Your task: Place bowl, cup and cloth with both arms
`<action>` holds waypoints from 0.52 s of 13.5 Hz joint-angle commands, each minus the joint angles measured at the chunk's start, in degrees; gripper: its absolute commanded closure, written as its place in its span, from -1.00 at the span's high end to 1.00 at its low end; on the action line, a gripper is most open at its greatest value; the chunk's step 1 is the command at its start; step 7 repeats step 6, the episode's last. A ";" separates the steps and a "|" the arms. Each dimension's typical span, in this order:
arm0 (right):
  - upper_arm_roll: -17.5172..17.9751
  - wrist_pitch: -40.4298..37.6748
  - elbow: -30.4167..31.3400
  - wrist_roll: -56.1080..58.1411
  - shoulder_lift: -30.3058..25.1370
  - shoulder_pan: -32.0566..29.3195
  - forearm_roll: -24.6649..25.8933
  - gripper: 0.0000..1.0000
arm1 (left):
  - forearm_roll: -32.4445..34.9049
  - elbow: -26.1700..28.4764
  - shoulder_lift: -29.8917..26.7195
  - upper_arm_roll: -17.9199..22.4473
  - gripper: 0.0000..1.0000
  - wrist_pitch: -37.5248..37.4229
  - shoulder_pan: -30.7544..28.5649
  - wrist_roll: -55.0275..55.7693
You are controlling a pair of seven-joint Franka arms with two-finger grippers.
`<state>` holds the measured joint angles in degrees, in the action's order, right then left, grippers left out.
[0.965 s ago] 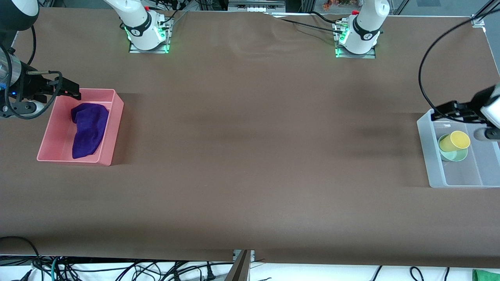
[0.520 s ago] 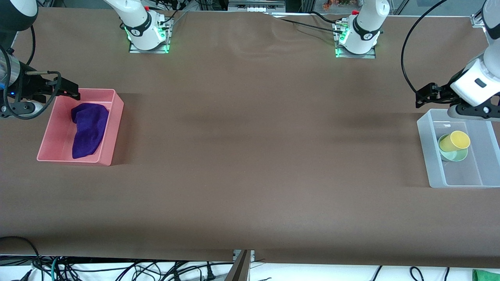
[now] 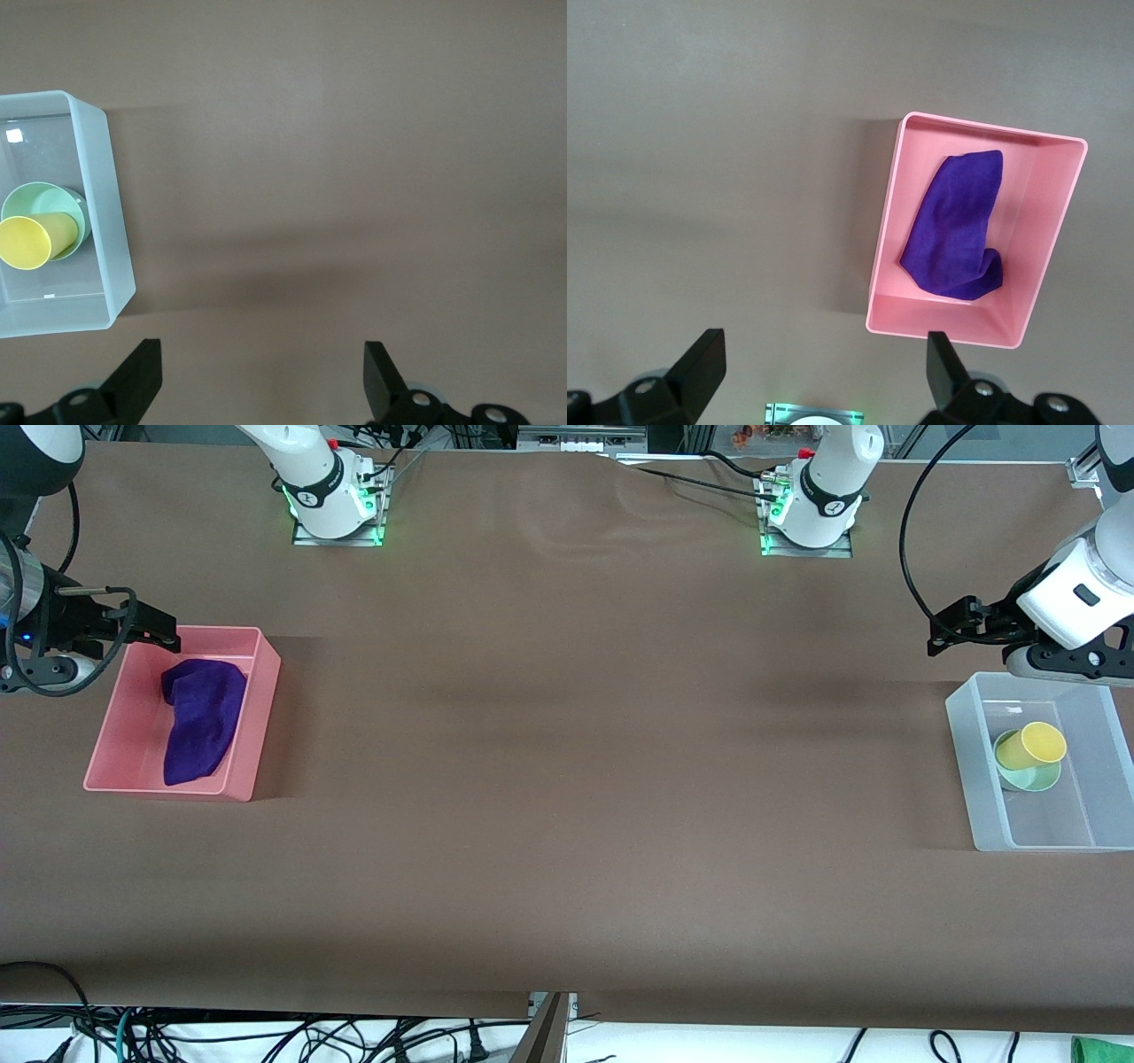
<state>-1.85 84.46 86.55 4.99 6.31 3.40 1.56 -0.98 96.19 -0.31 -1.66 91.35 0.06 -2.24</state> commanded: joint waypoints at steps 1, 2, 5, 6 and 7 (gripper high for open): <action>0.01 -0.62 -1.65 0.20 0.63 -0.41 -0.86 1.00 | -0.78 -2.23 0.66 -0.18 1.00 -2.75 -0.41 0.84; 0.01 -0.62 -1.65 0.20 0.63 -0.41 -0.86 1.00 | -0.69 -2.14 0.75 -0.27 1.00 -2.93 -0.41 0.84; 0.01 -0.62 -1.65 0.20 0.63 -0.41 -0.94 1.00 | -0.52 -2.41 0.84 -0.09 1.00 -3.46 -0.58 0.66; 0.01 -0.62 -1.56 0.20 0.63 -0.50 -0.94 1.00 | -0.52 -2.93 1.27 -0.01 1.00 -3.63 -0.58 0.75; 0.01 -0.62 -1.56 0.20 0.63 -0.50 -0.94 1.00 | -0.52 -2.93 1.27 -0.01 1.00 -3.63 -0.58 0.75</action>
